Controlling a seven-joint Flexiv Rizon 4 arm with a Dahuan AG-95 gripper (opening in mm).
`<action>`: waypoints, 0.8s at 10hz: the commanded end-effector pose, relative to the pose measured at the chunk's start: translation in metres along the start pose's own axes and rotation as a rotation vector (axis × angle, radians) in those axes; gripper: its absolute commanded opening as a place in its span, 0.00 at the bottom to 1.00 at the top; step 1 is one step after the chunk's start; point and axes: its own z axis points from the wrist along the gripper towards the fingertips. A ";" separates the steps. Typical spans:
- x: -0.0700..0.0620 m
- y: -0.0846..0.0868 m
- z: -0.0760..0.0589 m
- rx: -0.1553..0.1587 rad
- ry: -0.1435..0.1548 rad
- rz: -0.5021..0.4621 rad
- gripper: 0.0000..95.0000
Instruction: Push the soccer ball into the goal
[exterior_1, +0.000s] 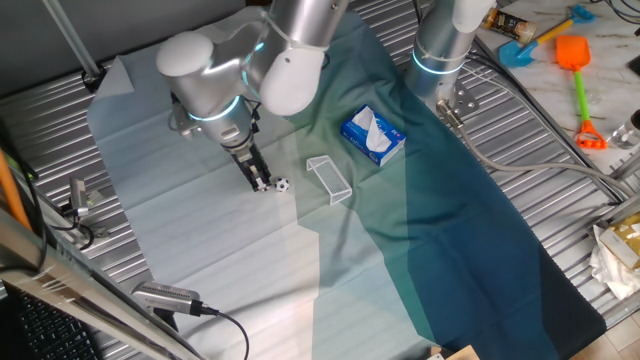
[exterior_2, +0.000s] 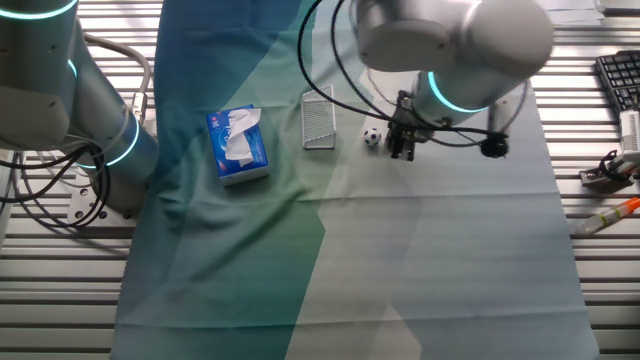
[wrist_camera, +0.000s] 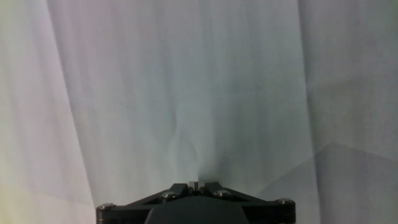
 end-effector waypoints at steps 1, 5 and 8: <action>0.008 0.000 0.002 -0.002 -0.001 -0.002 0.00; 0.034 0.001 0.006 -0.007 0.001 0.001 0.00; 0.055 -0.001 0.016 -0.016 -0.006 -0.003 0.00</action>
